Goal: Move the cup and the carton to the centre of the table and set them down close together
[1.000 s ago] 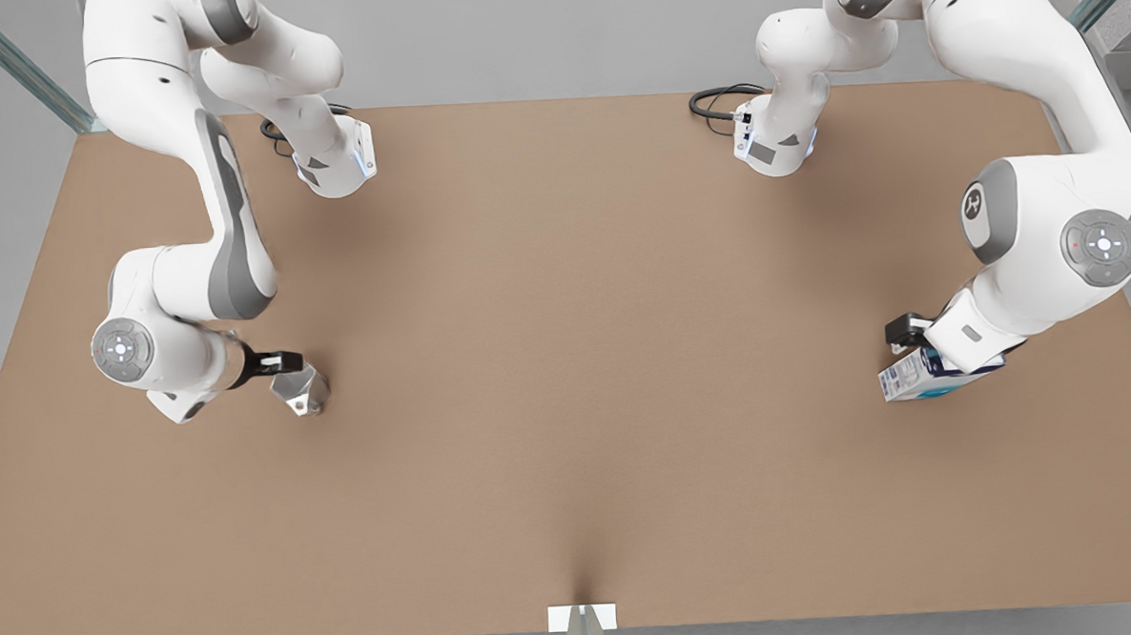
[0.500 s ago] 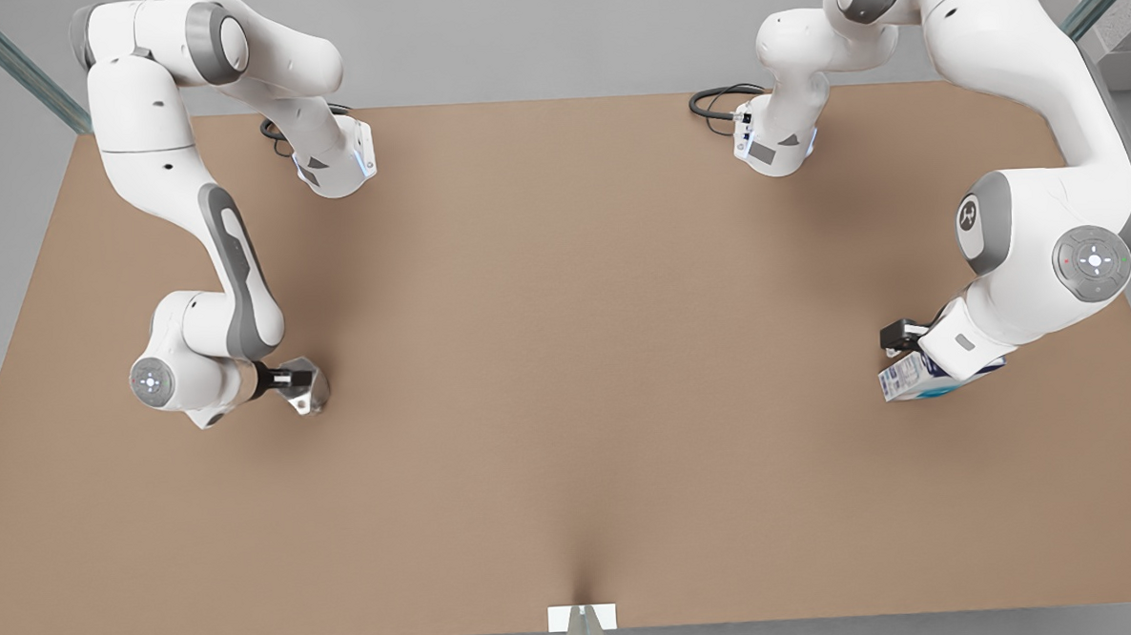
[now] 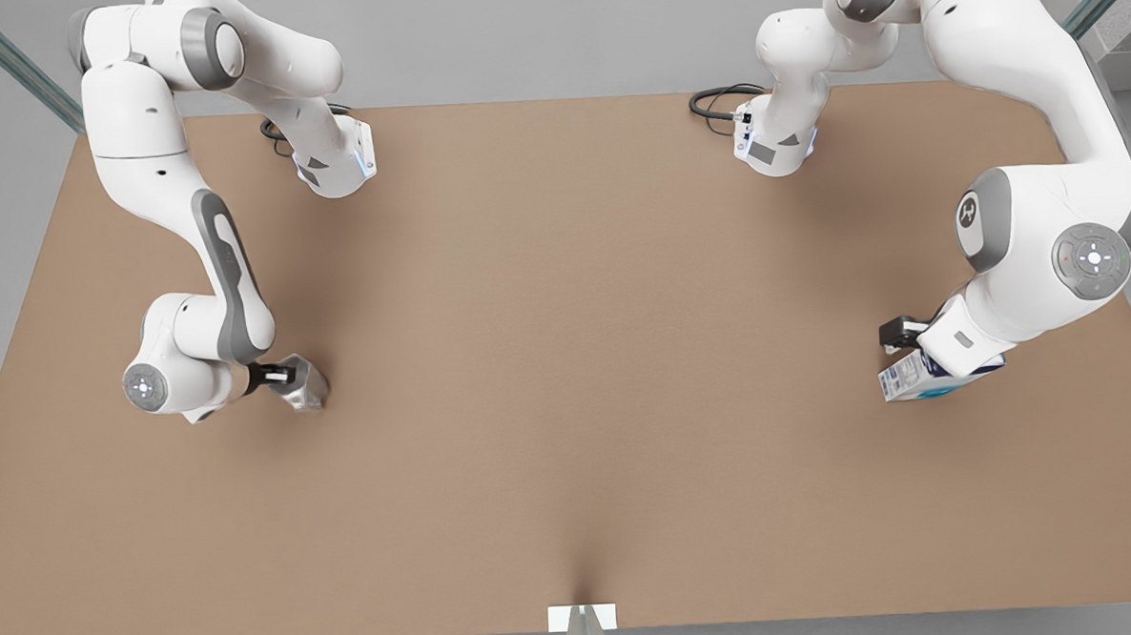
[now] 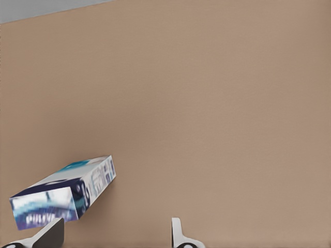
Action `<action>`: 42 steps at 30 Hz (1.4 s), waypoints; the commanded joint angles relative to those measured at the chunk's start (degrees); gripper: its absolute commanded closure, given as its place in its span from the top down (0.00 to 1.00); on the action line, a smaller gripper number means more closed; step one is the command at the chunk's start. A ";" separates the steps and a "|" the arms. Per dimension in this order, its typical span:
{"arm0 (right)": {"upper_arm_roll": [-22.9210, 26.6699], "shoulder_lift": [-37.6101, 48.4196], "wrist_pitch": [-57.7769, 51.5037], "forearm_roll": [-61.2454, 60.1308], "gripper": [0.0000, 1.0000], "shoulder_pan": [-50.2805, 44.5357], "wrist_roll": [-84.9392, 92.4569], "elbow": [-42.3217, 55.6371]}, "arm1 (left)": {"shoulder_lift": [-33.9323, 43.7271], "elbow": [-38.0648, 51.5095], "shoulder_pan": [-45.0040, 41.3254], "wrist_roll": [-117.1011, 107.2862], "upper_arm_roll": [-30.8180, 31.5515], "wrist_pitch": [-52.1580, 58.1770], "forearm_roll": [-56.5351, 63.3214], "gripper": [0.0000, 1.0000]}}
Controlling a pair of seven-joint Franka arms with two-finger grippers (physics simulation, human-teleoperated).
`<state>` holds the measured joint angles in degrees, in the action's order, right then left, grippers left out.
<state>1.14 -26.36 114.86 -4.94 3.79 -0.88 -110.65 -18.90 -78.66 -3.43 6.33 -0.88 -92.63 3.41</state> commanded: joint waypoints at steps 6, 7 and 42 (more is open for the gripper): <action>-0.09 -0.35 0.10 -0.07 0.21 -0.54 0.00 0.08 | 0.00 0.00 0.00 0.09 0.00 -0.01 0.02 1.00; -0.09 -0.18 0.02 0.02 0.21 -0.63 0.00 0.17 | 0.00 0.00 0.00 0.09 0.00 -0.01 0.02 1.00; -5.89 -33.49 -1.66 -3.50 0.21 -34.03 -16.70 60.73 | -0.08 0.35 0.26 0.97 -0.97 -0.54 0.37 1.00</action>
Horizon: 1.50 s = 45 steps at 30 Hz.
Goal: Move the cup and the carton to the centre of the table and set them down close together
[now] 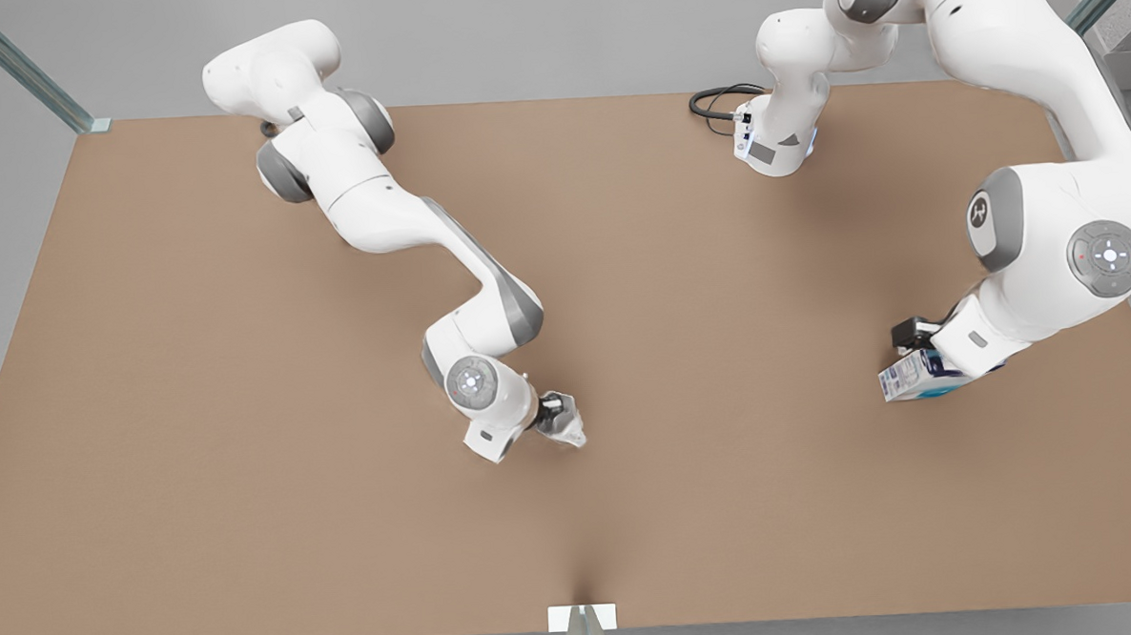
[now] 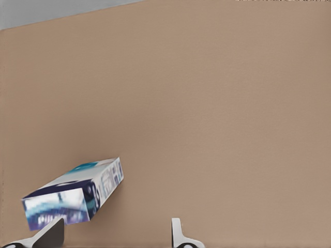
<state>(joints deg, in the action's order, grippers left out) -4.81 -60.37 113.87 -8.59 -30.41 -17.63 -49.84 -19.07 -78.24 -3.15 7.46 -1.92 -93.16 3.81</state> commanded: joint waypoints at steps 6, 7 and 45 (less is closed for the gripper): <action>-0.55 -3.00 2.41 0.15 0.27 -1.05 -2.76 1.33 | 0.00 -0.07 -0.02 0.02 -0.01 0.00 -0.03 1.00; -0.55 -2.91 2.50 0.15 0.48 -1.05 -2.85 1.33 | 0.00 -0.07 -0.02 0.02 -0.01 0.00 -0.03 1.00; 7.27 47.72 -20.44 12.55 1.00 30.85 20.62 -34.79 | 6.24 -28.72 6.93 69.45 -1.68 -24.79 3.05 1.00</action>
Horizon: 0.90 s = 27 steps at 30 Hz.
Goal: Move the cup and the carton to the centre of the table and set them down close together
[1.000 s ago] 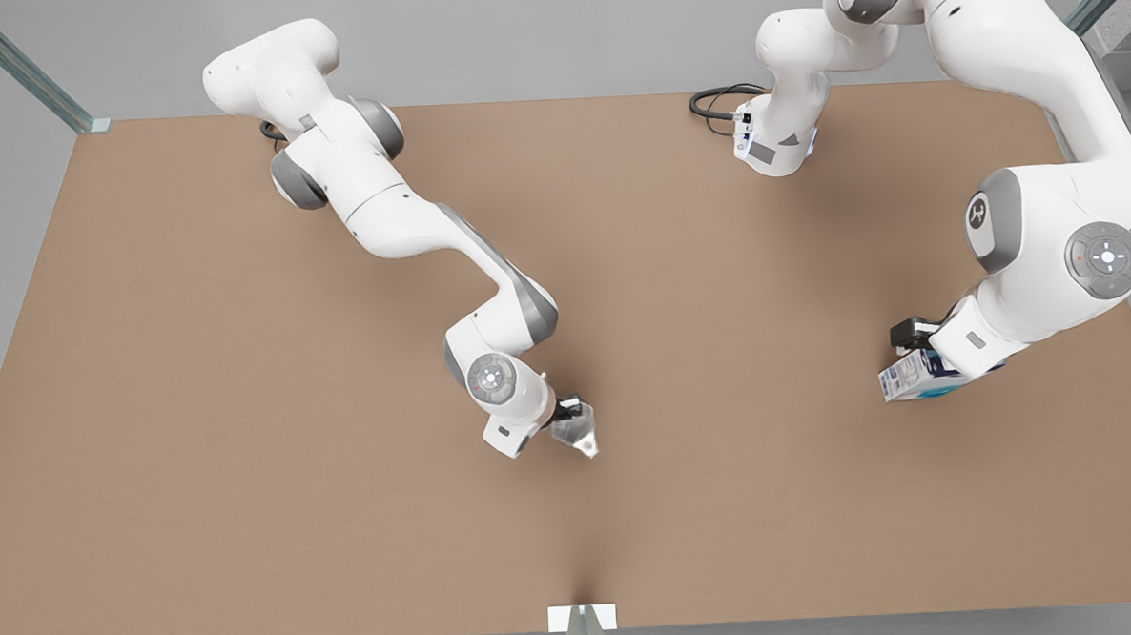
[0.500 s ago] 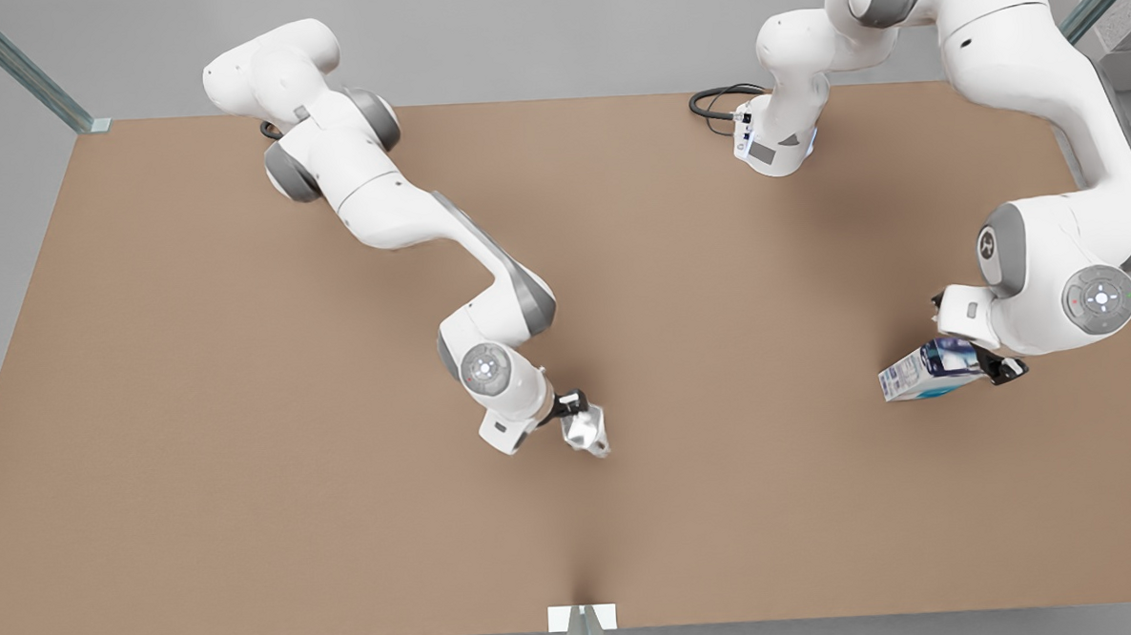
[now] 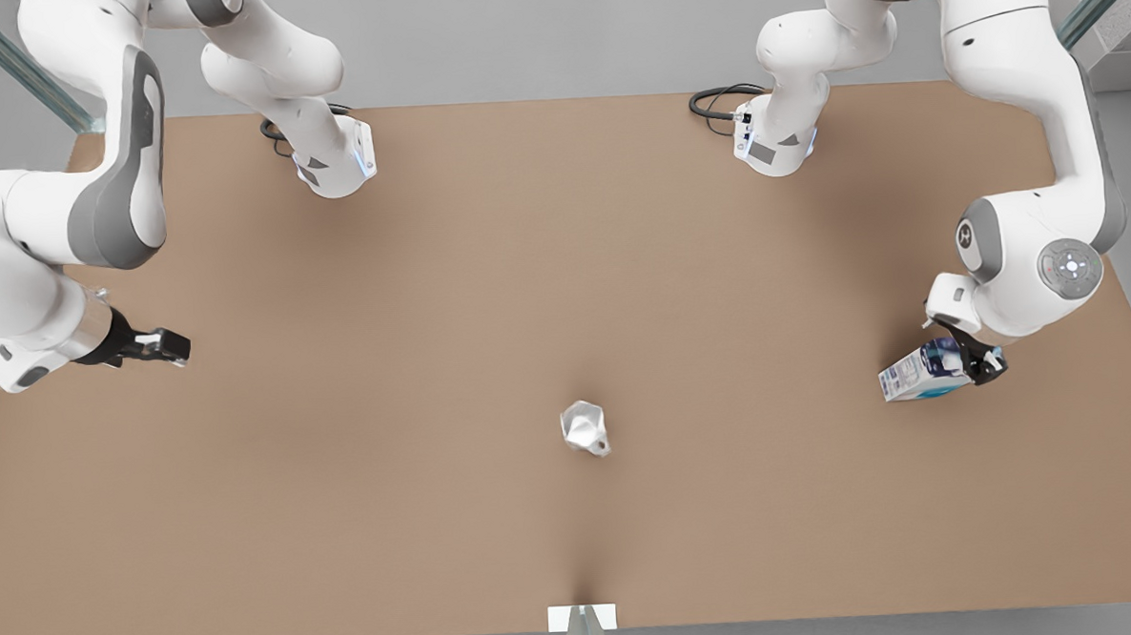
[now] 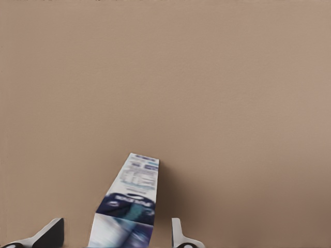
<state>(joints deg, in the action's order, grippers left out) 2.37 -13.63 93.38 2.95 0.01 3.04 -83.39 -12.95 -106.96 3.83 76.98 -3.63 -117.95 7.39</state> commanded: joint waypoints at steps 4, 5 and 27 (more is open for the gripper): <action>0.10 -1.22 0.84 -3.03 1.00 0.52 0.04 2.79 | -0.32 0.00 0.04 6.86 -0.06 -2.64 -0.10 1.00; 0.27 -5.88 -0.13 -4.18 1.00 1.22 0.12 8.85 | -1.02 0.00 0.22 8.27 -0.06 -2.90 0.16 1.00; 0.36 -5.88 2.16 -3.39 1.00 1.66 0.39 11.58 | -7.88 0.09 1.80 11.00 -2.25 -4.66 0.16 1.00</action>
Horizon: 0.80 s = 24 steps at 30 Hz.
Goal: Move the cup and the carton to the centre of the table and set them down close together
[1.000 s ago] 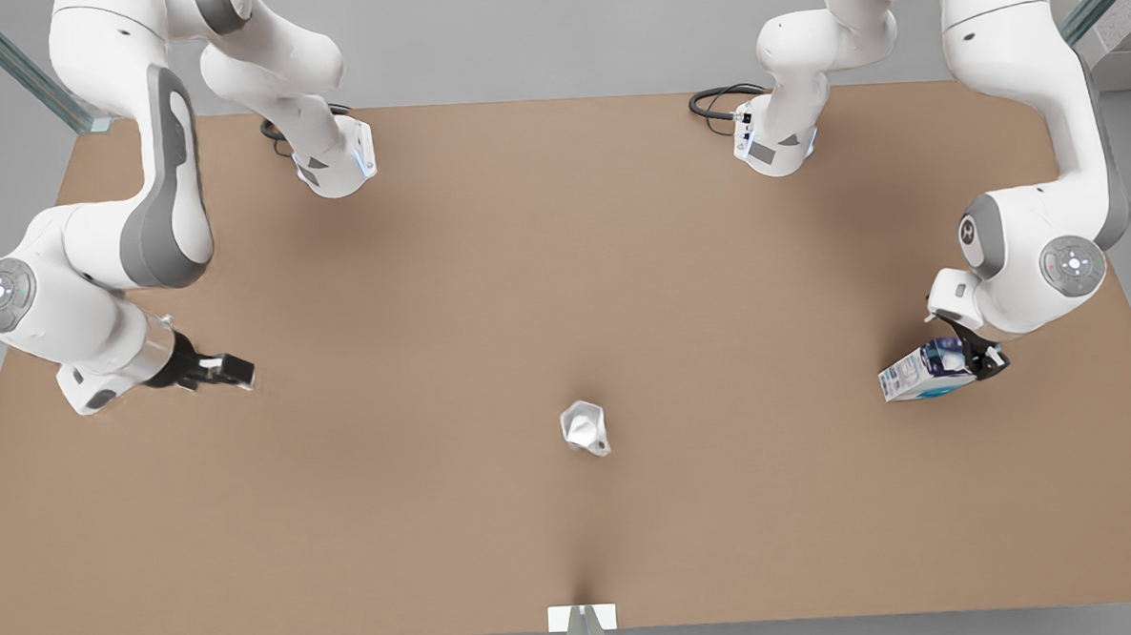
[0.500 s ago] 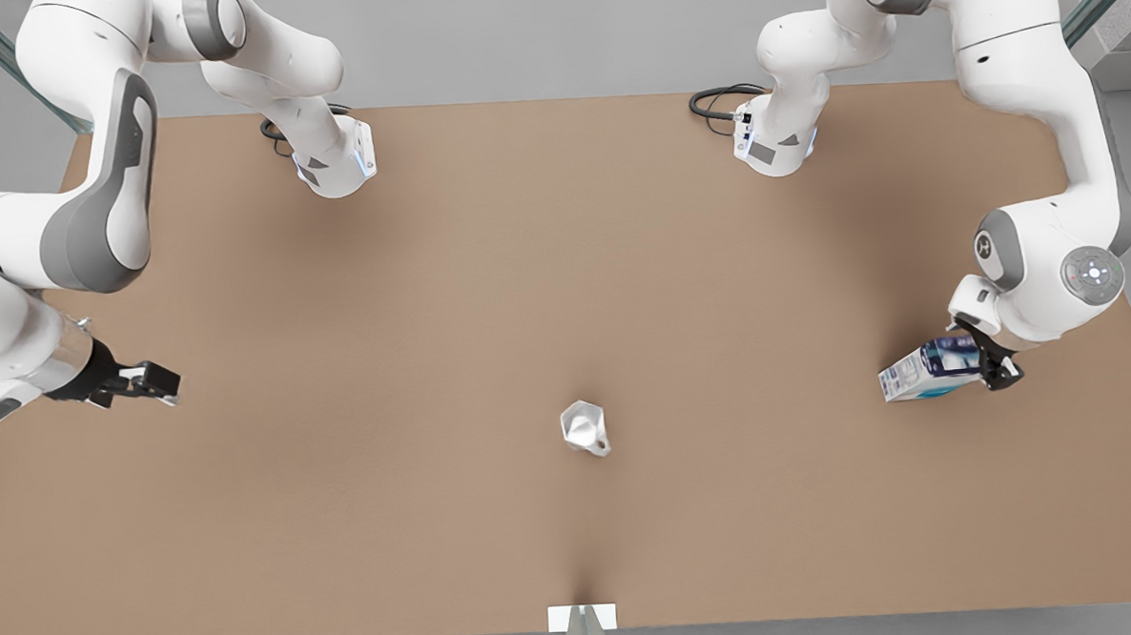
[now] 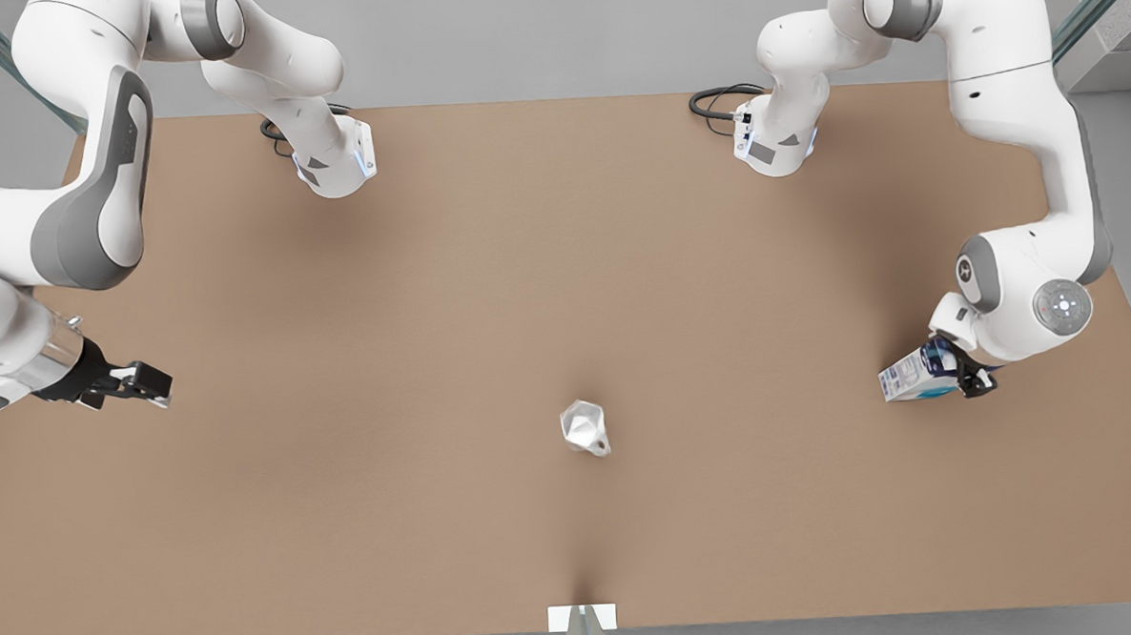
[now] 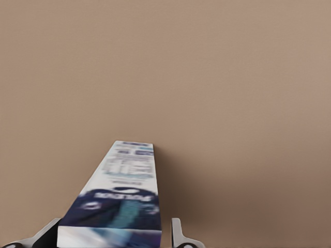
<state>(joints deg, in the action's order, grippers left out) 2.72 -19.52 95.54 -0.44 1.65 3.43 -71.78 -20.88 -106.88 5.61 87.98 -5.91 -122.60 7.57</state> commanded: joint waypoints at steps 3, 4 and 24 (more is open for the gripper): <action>0.00 0.00 0.09 -0.09 1.00 0.02 0.00 -0.02 | -0.04 0.00 -0.07 -0.09 0.02 0.00 -0.01 0.79; 0.00 -0.08 0.18 -0.17 1.00 0.02 0.00 0.07 | -0.13 0.00 -0.07 -0.17 0.02 0.00 -0.01 0.77; 0.00 -0.17 0.44 0.00 1.00 -0.07 0.00 -0.02 | 10.42 3.07 -7.37 -29.87 9.77 17.04 -0.10 0.71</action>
<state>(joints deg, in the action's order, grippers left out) 2.72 -19.69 95.98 -0.44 1.58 3.43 -71.81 -10.47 -103.05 -1.44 54.06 7.01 -104.13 7.64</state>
